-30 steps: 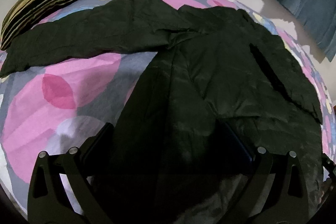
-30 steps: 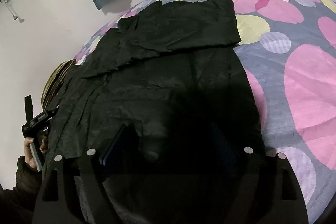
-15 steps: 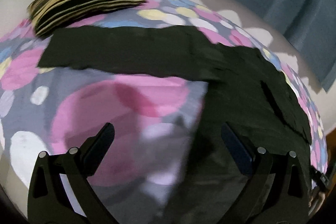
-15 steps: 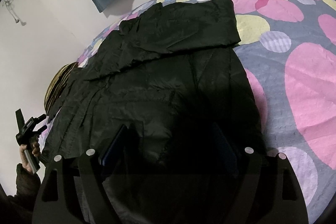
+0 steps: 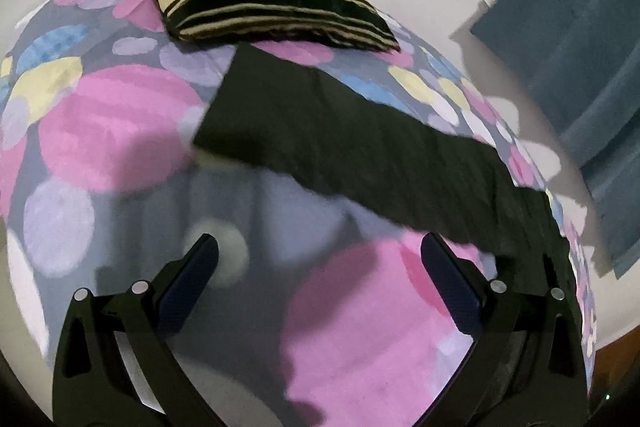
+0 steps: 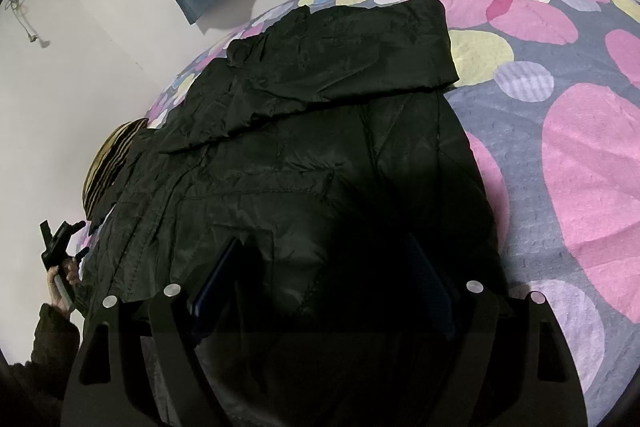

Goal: Fold large clothes

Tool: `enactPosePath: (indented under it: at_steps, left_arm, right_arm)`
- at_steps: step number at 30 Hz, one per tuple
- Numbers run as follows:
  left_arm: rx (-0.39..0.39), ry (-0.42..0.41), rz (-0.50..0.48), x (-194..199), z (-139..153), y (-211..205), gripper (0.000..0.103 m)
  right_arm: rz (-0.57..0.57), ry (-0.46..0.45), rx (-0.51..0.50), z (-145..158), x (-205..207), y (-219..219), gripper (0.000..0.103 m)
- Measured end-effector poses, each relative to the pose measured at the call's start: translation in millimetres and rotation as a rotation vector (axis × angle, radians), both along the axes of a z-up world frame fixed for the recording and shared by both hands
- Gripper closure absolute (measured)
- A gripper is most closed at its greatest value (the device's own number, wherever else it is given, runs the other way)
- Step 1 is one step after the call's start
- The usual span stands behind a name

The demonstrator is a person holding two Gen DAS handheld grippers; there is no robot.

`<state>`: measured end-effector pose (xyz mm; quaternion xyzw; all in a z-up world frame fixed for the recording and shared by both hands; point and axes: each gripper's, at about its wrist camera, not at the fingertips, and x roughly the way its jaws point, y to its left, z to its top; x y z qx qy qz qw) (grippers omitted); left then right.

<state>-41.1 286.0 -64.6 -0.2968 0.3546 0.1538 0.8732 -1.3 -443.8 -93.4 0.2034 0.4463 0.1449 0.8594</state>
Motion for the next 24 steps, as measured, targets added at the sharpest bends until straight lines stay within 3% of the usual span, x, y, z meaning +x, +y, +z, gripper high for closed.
enactPosePath:
  at_steps: [9, 14, 16, 18, 22, 24]
  left_arm:
    - [-0.038, -0.043, -0.003, 27.7, -9.8, 52.7, 0.002]
    - [-0.204, -0.081, 0.043, 36.6, -12.5, 77.7, 0.002]
    - [-0.233, -0.087, 0.054, 37.2, -12.2, 80.2, 0.003]
    - [-0.217, -0.064, 0.069, 38.4, -12.6, 78.7, 0.022]
    - [-0.106, 0.007, 0.101, 43.3, -9.8, 67.6, 0.036]
    - [-0.055, 0.032, 0.11, 45.6, -8.6, 64.4, 0.062]
  right_arm:
    - [0.0, -0.006, 0.001, 0.4, 0.6, -2.6, 0.02]
    - [0.001, -0.011, 0.007, -0.1, 0.5, -3.4, 0.019]
    - [-0.001, -0.013, 0.008, -0.1, -0.1, -3.5, 0.019]
    - [-0.002, -0.014, 0.012, -0.2, -0.4, -3.8, 0.019]
    - [-0.003, -0.015, 0.015, -0.2, -0.4, -4.3, 0.019]
    - [-0.004, -0.016, 0.017, -0.2, -0.3, -5.0, 0.019]
